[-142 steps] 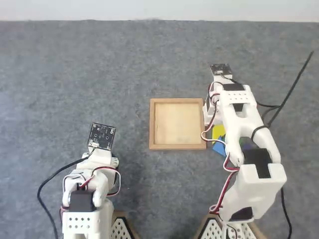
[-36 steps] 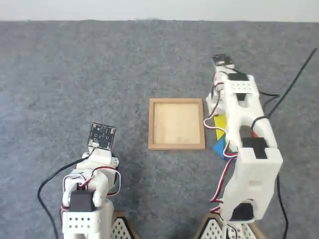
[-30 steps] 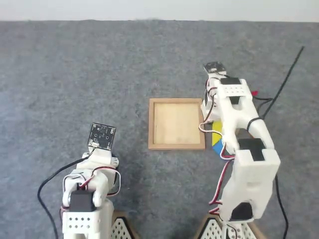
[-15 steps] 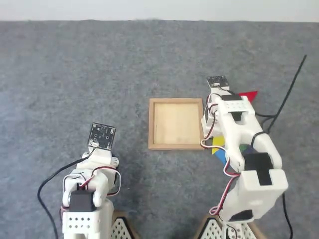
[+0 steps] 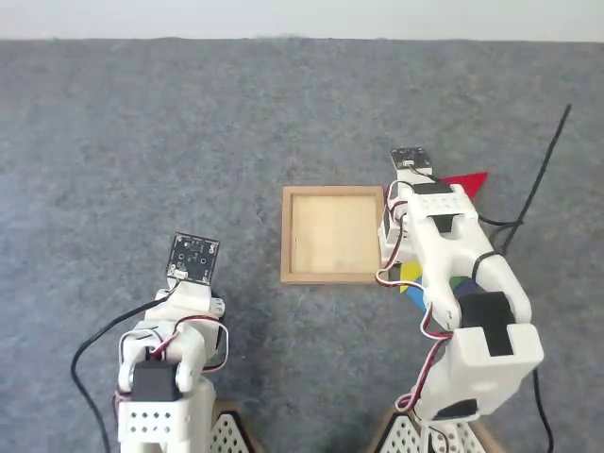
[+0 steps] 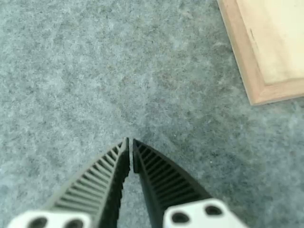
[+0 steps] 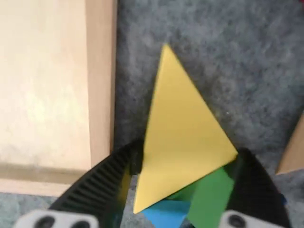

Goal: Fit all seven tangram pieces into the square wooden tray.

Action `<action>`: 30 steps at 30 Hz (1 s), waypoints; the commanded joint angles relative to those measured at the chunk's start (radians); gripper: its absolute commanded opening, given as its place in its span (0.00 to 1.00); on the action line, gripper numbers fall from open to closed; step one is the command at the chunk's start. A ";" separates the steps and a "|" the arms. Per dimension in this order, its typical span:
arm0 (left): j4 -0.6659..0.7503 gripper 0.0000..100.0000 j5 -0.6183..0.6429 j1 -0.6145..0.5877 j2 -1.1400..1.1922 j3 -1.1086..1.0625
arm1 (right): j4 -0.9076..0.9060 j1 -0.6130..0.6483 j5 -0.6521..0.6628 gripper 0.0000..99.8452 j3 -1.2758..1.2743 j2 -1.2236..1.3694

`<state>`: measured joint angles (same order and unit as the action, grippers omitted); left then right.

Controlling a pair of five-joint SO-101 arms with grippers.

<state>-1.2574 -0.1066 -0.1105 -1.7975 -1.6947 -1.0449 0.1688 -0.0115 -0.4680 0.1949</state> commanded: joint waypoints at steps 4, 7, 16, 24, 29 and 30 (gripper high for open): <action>-0.005 0.01 0.009 -0.003 -0.020 0.012 | 0.036 0.022 -0.008 0.18 -0.005 -0.035; -0.005 0.01 0.009 -0.003 -0.020 0.012 | 0.030 0.018 -0.005 0.18 0.025 -0.044; -0.005 0.01 0.009 -0.003 -0.020 0.012 | -0.031 0.019 0.095 0.18 0.175 -0.039; -0.005 0.01 0.009 -0.003 -0.020 0.012 | -0.044 0.016 0.114 0.33 0.193 -0.035; -0.005 0.01 0.009 -0.003 -0.020 0.012 | -0.022 0.018 0.121 0.36 0.193 -0.033; -0.005 0.01 0.009 -0.003 -0.020 0.012 | -0.010 0.018 0.141 0.36 0.193 -0.031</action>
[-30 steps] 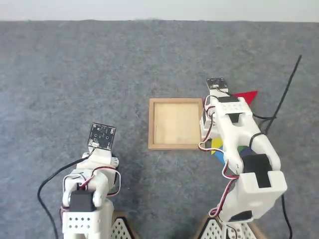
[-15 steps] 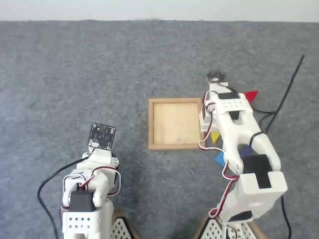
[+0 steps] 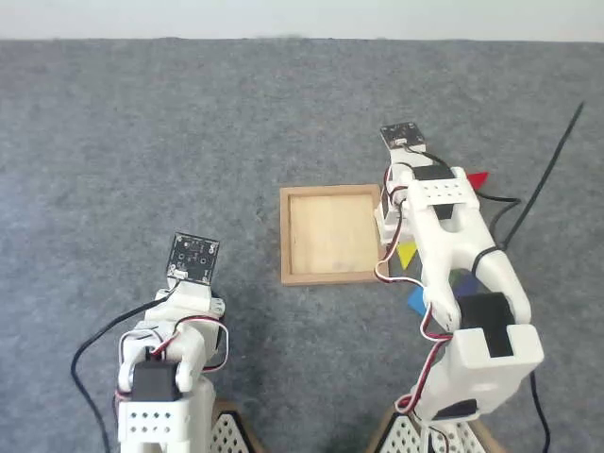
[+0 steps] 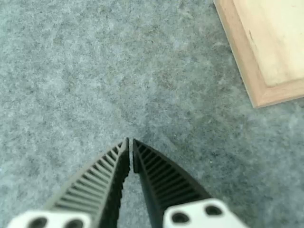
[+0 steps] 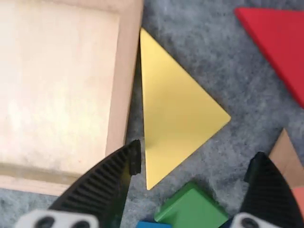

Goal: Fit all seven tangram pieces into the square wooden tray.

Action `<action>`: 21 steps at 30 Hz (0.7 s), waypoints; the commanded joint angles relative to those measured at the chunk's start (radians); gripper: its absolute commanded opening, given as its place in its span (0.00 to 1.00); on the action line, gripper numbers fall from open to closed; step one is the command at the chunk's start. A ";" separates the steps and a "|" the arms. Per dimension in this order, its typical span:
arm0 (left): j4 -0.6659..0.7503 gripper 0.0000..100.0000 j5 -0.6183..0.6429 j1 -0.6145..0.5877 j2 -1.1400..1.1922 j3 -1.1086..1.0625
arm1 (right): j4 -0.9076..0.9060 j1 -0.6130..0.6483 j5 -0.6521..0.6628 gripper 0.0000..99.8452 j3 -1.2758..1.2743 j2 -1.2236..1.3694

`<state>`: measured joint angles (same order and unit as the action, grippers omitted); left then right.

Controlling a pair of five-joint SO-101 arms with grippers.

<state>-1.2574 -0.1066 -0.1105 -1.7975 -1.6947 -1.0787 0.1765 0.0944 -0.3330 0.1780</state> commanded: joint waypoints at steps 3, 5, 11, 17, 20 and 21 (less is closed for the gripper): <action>-0.005 0.01 0.009 -0.003 -0.020 0.012 | 0.044 0.012 0.083 0.36 0.063 0.004; -0.005 0.01 0.009 -0.003 -0.020 0.012 | 0.044 0.015 0.097 0.36 0.084 0.042; -0.005 0.01 0.009 -0.003 -0.020 0.012 | 0.039 0.012 0.132 0.36 0.150 0.170; -0.005 0.01 0.009 -0.003 -0.020 0.012 | 0.047 0.012 0.133 0.36 0.172 0.193; -0.005 0.01 0.009 -0.003 -0.020 0.012 | 0.047 0.013 0.160 0.36 0.173 0.193; -0.005 0.01 0.009 -0.003 -0.020 0.012 | 0.047 0.015 0.178 0.36 0.173 0.196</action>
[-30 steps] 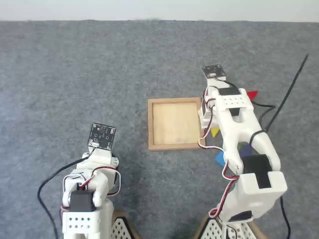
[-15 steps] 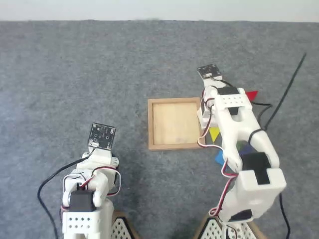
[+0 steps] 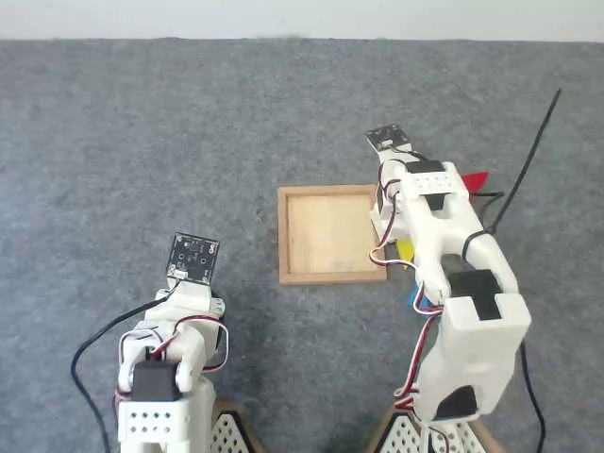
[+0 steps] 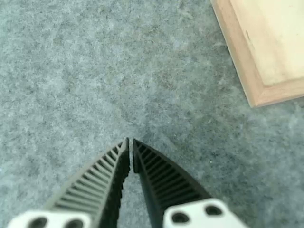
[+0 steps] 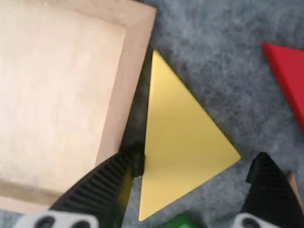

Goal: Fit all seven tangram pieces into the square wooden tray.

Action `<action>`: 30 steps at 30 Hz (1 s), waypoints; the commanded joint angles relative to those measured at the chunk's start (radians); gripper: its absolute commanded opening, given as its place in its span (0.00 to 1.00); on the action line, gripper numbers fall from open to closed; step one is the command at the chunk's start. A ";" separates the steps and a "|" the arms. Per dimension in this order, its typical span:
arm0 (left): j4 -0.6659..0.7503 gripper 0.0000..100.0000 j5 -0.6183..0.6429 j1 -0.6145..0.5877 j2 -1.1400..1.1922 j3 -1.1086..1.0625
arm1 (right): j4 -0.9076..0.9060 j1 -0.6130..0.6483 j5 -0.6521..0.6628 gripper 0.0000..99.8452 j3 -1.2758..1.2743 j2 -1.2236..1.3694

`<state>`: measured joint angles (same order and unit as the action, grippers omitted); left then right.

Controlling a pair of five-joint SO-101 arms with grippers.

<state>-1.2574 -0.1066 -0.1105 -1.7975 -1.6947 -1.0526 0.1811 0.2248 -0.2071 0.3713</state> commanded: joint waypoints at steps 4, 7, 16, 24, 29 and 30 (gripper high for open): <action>-0.005 0.01 0.009 -0.003 -0.020 0.012 | 0.019 0.013 0.060 0.36 0.048 0.004; -0.005 0.01 0.009 -0.003 -0.020 0.012 | 0.021 0.013 0.064 0.34 0.048 0.005; -0.005 0.01 0.009 -0.003 -0.020 0.012 | 0.022 0.013 0.060 0.22 0.048 0.005; -0.005 0.01 0.009 -0.003 -0.020 0.012 | 0.013 0.004 0.057 0.22 0.041 -0.035; -0.005 0.01 0.009 -0.003 -0.020 0.012 | -0.025 0.005 0.017 0.22 0.028 -0.134; -0.005 0.01 0.009 -0.003 -0.020 0.012 | -0.030 0.005 0.014 0.22 0.021 -0.151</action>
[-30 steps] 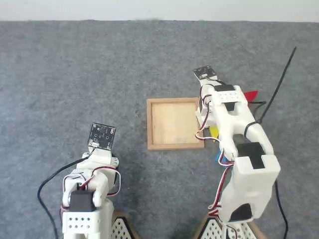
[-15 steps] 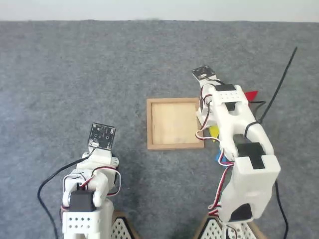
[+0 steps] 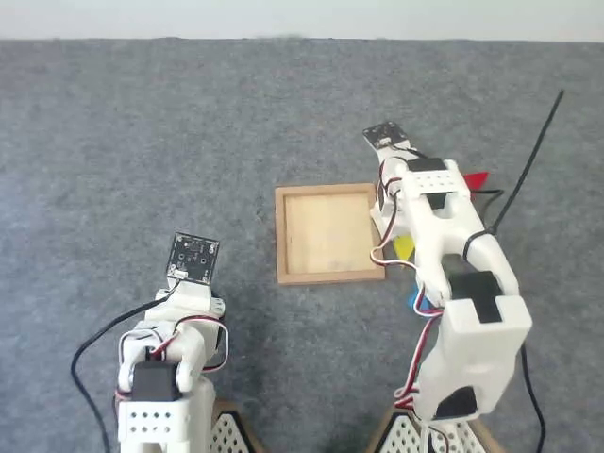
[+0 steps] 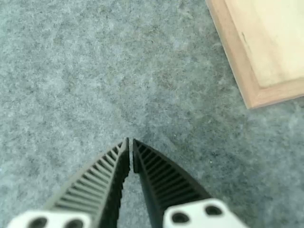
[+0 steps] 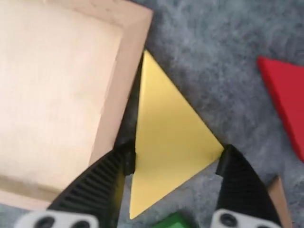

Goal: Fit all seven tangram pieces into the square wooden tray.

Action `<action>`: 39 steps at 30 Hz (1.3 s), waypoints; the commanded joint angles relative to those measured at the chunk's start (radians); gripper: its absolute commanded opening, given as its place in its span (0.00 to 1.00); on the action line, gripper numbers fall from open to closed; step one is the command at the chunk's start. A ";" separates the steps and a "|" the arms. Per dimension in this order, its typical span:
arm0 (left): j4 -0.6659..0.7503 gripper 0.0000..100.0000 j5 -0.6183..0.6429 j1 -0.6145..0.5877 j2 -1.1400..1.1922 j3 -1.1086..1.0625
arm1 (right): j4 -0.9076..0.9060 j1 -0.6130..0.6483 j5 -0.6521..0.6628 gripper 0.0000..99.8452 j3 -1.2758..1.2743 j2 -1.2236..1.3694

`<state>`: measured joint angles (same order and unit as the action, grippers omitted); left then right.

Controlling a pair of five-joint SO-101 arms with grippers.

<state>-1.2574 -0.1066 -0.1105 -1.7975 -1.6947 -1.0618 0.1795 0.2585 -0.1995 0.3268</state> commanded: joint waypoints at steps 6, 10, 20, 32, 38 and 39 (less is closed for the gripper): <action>-0.005 0.01 0.009 -0.003 -0.020 0.012 | -0.019 0.007 -0.020 0.22 -0.049 -0.213; -0.005 0.01 0.009 -0.003 -0.020 0.012 | -0.016 0.007 -0.018 0.22 -0.068 -0.259; -0.005 0.01 0.009 -0.003 -0.020 0.012 | 0.010 0.016 -0.009 0.36 -0.041 -0.117; -0.005 0.01 0.009 -0.003 -0.020 0.012 | 0.125 0.024 -0.009 0.35 -0.041 -0.012; -0.005 0.01 0.009 -0.003 -0.020 0.012 | 0.128 0.022 -0.009 0.35 -0.041 -0.004; -0.005 0.01 0.009 -0.003 -0.020 0.012 | 0.131 0.022 -0.009 0.35 -0.040 -0.004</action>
<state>-1.2574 -0.1066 -0.1105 -1.7975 -1.6947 -0.9513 0.1964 0.2478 -0.2731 0.3284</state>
